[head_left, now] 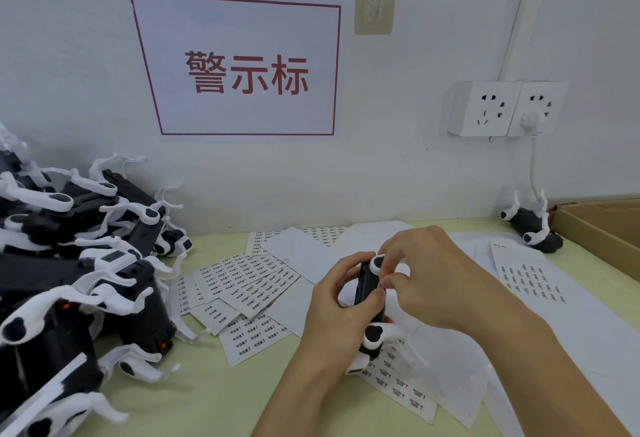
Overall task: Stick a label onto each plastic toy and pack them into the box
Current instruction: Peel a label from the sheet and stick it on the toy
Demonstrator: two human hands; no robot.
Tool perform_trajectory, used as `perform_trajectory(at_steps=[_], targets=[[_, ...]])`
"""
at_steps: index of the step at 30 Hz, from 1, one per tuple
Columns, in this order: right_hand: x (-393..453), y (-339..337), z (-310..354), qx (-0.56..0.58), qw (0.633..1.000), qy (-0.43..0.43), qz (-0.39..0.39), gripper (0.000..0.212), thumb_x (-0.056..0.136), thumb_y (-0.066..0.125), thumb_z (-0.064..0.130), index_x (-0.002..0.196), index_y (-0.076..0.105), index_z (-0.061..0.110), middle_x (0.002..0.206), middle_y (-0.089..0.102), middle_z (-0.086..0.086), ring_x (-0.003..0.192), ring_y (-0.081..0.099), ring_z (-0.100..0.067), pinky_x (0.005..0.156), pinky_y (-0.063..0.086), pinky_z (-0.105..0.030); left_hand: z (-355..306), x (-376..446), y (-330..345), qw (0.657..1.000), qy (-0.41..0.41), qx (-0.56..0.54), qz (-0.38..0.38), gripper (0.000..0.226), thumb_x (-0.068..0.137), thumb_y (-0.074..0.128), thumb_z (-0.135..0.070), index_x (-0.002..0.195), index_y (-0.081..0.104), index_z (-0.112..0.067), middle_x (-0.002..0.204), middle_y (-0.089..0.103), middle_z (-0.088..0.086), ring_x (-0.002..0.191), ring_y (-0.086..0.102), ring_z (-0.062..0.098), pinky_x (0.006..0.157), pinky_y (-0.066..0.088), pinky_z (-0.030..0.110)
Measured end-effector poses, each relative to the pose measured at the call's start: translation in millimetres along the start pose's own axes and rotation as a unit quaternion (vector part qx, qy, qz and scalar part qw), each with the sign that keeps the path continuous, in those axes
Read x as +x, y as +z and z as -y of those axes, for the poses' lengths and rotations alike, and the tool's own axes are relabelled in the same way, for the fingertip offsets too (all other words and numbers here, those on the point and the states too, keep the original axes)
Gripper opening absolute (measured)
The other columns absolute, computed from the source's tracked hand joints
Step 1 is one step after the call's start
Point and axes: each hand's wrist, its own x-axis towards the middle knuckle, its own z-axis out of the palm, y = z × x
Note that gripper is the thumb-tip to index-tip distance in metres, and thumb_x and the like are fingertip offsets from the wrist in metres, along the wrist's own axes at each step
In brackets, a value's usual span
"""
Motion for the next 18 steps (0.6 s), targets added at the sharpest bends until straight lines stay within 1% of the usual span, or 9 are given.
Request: perform_trajectory(at_steps=[3, 6, 8, 12, 18], targets=[[0.4, 0.5, 0.6, -0.013, 1.0, 0.0, -0.006, 0.011, 0.087, 0.066, 0.022, 0.083, 0.074, 0.027, 0.116, 0.061, 0.007, 0.102, 0.061, -0.015, 0.086, 0.054, -0.035, -0.6, -0.1, -0.6, 1.0, 0.003, 0.003, -0.002, 0.037, 0.079, 0.069, -0.017, 0.108, 0.07, -0.04, 0.108, 0.071, -0.01, 0.084, 0.072, 0.035, 0.072, 0.06, 0.036], [-0.3, 0.5, 1.4, -0.021, 1.0, 0.002, -0.013, 0.011, 0.086, 0.066, 0.022, 0.084, 0.075, 0.026, 0.111, 0.065, 0.009, 0.1, 0.062, -0.016, 0.084, 0.055, -0.035, -1.5, 0.0, -1.0, 1.0, 0.001, -0.005, -0.004, 0.039, 0.088, 0.068, -0.004, 0.108, 0.07, -0.038, 0.107, 0.071, -0.009, 0.076, 0.072, 0.032, 0.067, 0.058, 0.031], [-1.0, 0.2, 2.1, -0.028, 0.999, 0.004, -0.016, 0.012, 0.086, 0.065, 0.022, 0.083, 0.076, 0.026, 0.108, 0.067, 0.009, 0.098, 0.062, -0.017, 0.083, 0.055, -0.036, -1.9, -0.2, -0.9, 1.0, 0.003, -0.004, -0.004, 0.039, 0.089, 0.066, -0.003, 0.108, 0.07, -0.037, 0.106, 0.071, -0.009, 0.074, 0.072, 0.029, 0.066, 0.057, 0.029], [-1.5, -0.1, 4.3, -0.044, 0.999, 0.009, -0.024, 0.011, 0.084, 0.066, 0.024, 0.081, 0.076, 0.026, 0.105, 0.067, 0.01, 0.099, 0.062, -0.017, 0.082, 0.055, -0.037, -2.4, -0.7, -0.6, 1.0, 0.004, -0.011, 0.0, 0.039, 0.089, 0.065, -0.002, 0.109, 0.07, -0.037, 0.105, 0.071, -0.009, 0.069, 0.072, 0.029, 0.063, 0.057, 0.028], [0.3, -0.3, 5.2, -0.04, 0.999, 0.024, -0.025, 0.011, 0.082, 0.067, 0.022, 0.079, 0.077, 0.022, 0.102, 0.068, 0.005, 0.093, 0.065, -0.02, 0.08, 0.057, -0.04, -1.9, 0.0, -1.5, 1.0, 0.011, -0.014, 0.009, 0.041, 0.09, 0.064, -0.001, 0.111, 0.069, -0.036, 0.107, 0.07, -0.008, 0.07, 0.072, 0.038, 0.064, 0.057, 0.031]])
